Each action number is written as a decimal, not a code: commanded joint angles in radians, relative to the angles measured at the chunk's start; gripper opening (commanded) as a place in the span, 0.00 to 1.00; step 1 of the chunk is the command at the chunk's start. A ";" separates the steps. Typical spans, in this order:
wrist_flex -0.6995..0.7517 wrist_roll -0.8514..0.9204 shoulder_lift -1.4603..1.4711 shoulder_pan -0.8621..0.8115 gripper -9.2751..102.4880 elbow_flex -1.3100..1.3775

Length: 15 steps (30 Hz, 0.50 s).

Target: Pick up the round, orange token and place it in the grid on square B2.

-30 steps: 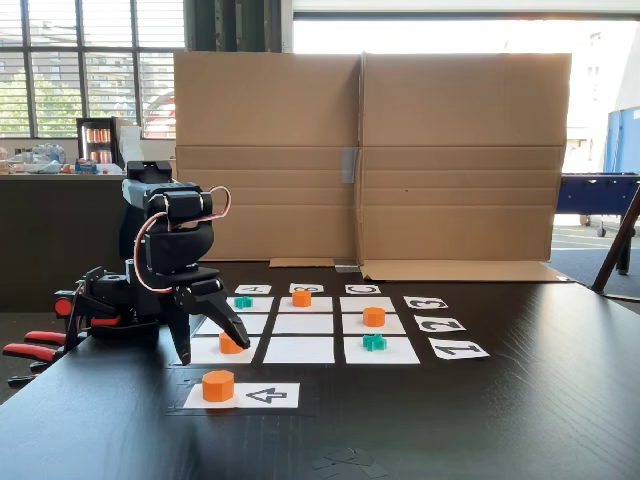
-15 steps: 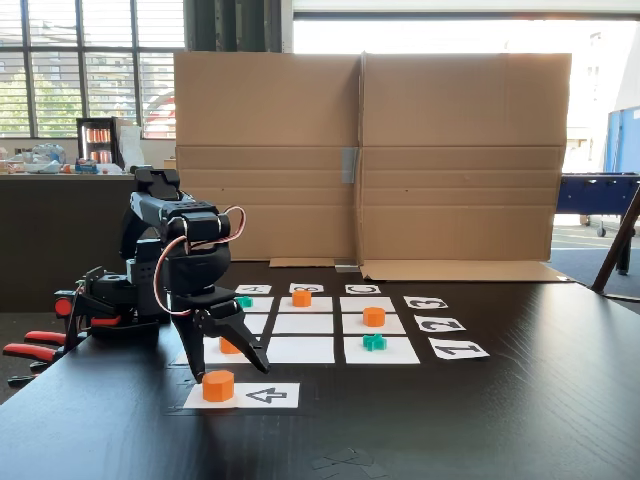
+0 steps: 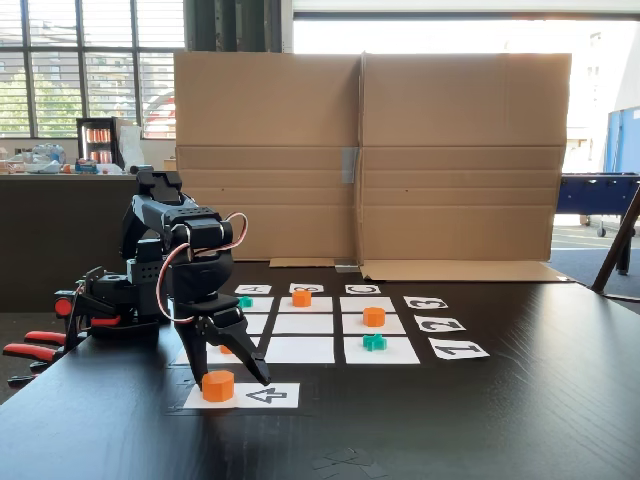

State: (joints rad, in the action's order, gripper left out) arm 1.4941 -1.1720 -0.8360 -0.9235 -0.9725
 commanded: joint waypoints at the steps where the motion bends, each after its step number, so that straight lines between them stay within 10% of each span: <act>1: -0.018 -0.011 -0.005 0.008 0.50 0.040; 15: -0.075 0.000 0.006 0.017 0.08 0.031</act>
State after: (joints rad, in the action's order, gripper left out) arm 1.4389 -1.1674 -0.8299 -0.9173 -0.9633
